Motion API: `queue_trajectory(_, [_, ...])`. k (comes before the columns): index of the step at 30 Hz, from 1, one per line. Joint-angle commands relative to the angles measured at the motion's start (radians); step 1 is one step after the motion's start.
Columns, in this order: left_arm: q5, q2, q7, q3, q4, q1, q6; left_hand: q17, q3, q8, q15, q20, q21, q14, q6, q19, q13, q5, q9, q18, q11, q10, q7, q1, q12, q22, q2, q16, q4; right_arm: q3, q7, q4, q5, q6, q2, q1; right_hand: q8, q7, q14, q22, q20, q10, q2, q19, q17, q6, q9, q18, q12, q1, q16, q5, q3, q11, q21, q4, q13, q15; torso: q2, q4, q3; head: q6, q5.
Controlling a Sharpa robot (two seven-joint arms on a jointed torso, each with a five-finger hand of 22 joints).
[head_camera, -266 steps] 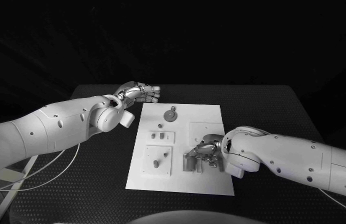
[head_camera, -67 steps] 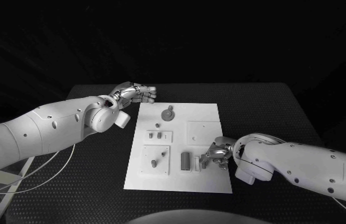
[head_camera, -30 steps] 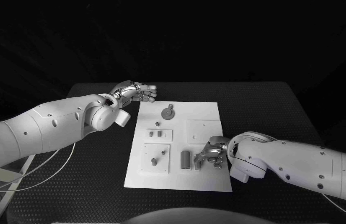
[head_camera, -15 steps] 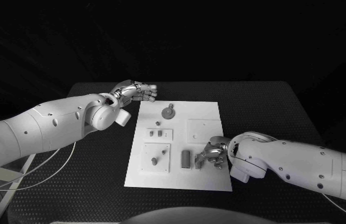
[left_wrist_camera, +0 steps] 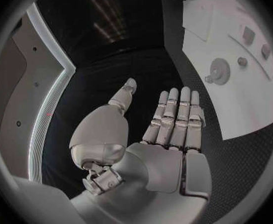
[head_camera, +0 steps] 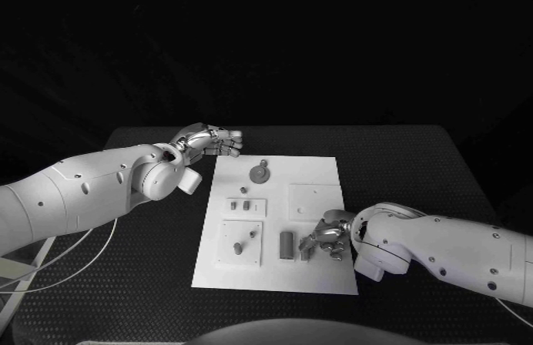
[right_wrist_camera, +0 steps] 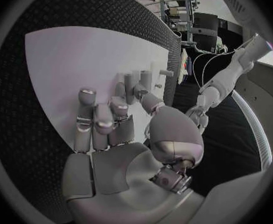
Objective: Assemble the parts on the task board
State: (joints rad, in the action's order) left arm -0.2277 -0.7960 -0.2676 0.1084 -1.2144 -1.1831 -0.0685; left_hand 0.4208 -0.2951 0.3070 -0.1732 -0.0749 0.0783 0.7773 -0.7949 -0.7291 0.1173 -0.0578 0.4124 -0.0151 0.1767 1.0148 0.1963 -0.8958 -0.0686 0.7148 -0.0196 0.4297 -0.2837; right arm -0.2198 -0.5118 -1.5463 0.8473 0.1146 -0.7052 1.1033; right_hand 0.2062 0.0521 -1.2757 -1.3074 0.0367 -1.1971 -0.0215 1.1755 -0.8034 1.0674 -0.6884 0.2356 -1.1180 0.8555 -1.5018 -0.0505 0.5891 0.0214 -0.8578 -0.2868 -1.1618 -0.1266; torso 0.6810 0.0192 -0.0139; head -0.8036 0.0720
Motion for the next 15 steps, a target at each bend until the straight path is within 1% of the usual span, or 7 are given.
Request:
queue_trajectory(1, [0.004, 0.001, -0.007, -0.001, -0.003, -0.001, 0.013, 0.001, 0.005, -0.003, -0.005, -0.003, -0.006, 0.005, -0.003, 0.005, -0.001, 0.006, 0.0, 0.002, 0.005, 0.003, 0.004, 0.008, -0.003, -0.001, 0.002, -0.004, -0.002, -0.002, 0.016, -0.005, -0.01, -0.018, 0.007, -0.005, 0.001, 0.041, 0.002, -0.013, -0.002, 0.007, -0.018, -0.006, 0.001, -0.041, 0.008, 0.026, 0.006, -0.019, 0.007, 0.001, -0.001, -0.003, 0.003, 0.006, 0.002, 0.003, 0.0, 0.0001, 0.0003, -0.001, 0.001])
queue_trajectory(5, [0.004, 0.001, -0.007, -0.001, -0.003, -0.001, 0.013, 0.001, 0.005, -0.003, -0.005, -0.003, -0.007, 0.005, -0.002, 0.005, -0.001, 0.006, 0.0, 0.002, 0.005, 0.003, 0.004, 0.008, -0.003, -0.001, 0.002, -0.004, -0.002, -0.002, 0.02, -0.004, -0.011, -0.019, 0.007, -0.006, -0.001, 0.042, 0.002, -0.012, -0.002, 0.008, -0.031, -0.004, 0.002, -0.041, 0.011, 0.026, 0.007, -0.036, 0.008, 0.001, 0.002, -0.004, 0.005, 0.014, 0.003, 0.003, 0.0, 0.0002, 0.0003, -0.001, 0.001])
queue_trajectory(11, [0.004, 0.001, -0.007, -0.001, -0.002, -0.001, 0.011, 0.002, 0.005, -0.004, -0.005, -0.003, -0.007, 0.005, -0.002, 0.006, -0.002, 0.006, 0.0, 0.002, 0.005, 0.003, 0.004, 0.008, -0.003, -0.001, 0.001, -0.004, -0.002, -0.002, 0.027, -0.005, -0.014, -0.034, 0.007, -0.006, -0.004, 0.043, 0.003, -0.011, -0.002, 0.01, -0.055, -0.003, 0.003, -0.042, 0.015, 0.026, 0.008, -0.057, 0.01, 0.001, 0.008, -0.005, 0.008, 0.026, 0.004, 0.004, 0.0, 0.0004, -0.0002, -0.002, 0.002])
queue_trajectory(15, [0.004, 0.001, -0.007, -0.001, -0.002, -0.001, 0.011, 0.002, 0.005, -0.004, -0.005, -0.003, -0.007, 0.005, -0.001, 0.006, -0.002, 0.006, 0.0, 0.002, 0.005, 0.003, 0.004, 0.008, -0.003, -0.001, 0.001, -0.004, -0.002, -0.002, 0.029, -0.004, -0.014, -0.031, 0.007, -0.006, -0.005, 0.043, 0.004, -0.011, -0.002, 0.011, -0.07, -0.002, 0.003, -0.042, 0.017, 0.026, 0.008, -0.069, 0.01, 0.001, 0.012, -0.005, 0.01, 0.036, 0.005, 0.004, 0.0, 0.0004, 0.0, -0.002, 0.002])
